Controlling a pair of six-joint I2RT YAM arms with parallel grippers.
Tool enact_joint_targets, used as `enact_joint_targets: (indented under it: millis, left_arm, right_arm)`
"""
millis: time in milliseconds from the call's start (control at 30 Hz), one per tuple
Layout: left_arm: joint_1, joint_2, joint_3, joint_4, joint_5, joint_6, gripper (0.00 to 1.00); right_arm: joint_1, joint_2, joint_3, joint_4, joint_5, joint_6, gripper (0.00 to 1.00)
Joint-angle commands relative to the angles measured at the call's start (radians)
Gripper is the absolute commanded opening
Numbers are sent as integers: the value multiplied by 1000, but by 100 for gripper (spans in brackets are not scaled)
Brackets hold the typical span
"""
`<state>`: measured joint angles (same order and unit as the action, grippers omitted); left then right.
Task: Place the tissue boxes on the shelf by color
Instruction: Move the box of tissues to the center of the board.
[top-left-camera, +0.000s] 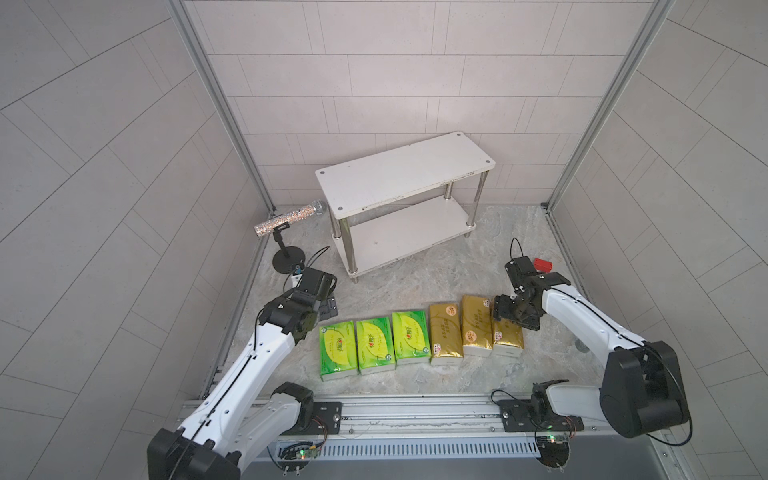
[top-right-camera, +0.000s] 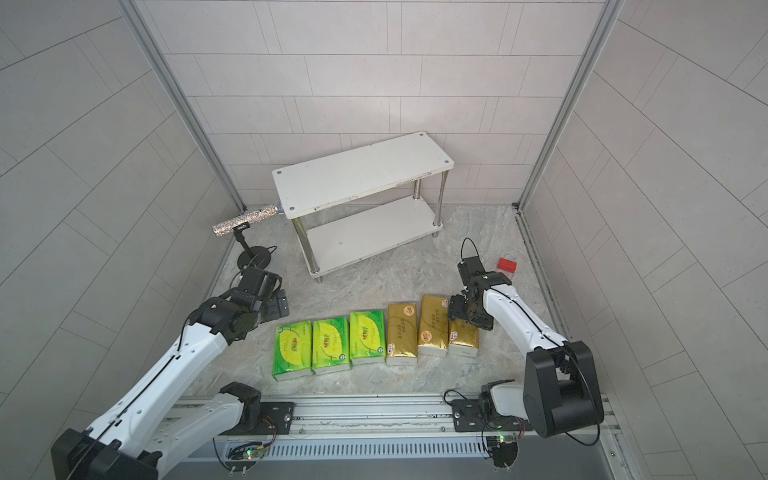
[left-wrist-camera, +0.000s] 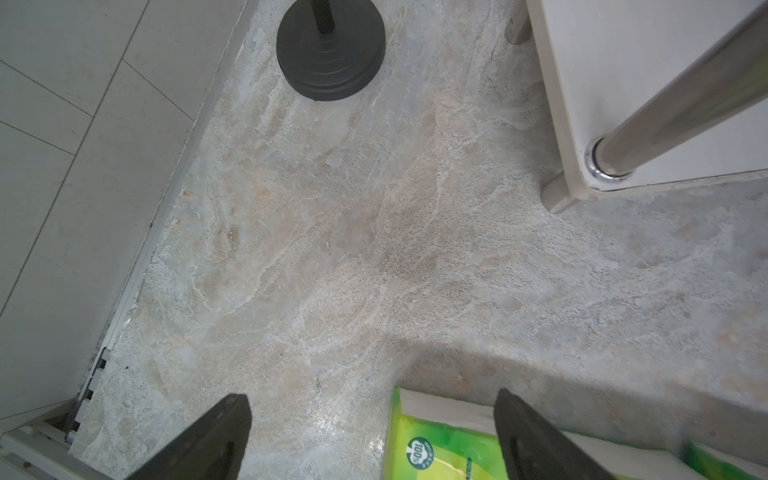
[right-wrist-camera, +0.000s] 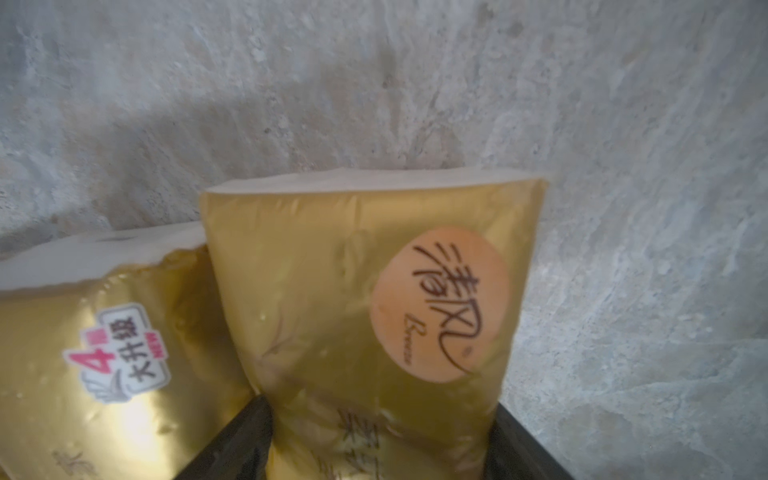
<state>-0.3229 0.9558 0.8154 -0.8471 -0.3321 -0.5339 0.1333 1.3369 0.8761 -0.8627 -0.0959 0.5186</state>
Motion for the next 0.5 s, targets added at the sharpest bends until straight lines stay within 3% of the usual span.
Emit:
enact_joint_targets:
  millis: [0,133,300,467]
  left_arm:
    - [-1,-10,42,3,25,2,100]
    - [-1,-5,60,4,-8,4,100]
    - [-1,-17,75,-21,2,-11,100]
    - [-1,-40,67,-67,50,-33,100]
  right_arm:
    - [-20,93,89,29,84,-77,74]
    - [-59,265,251,25,110,-228,70]
    - [-80,525,497,30,52,-438,58]
    - [-71,654,646,65,-104,-571,62]
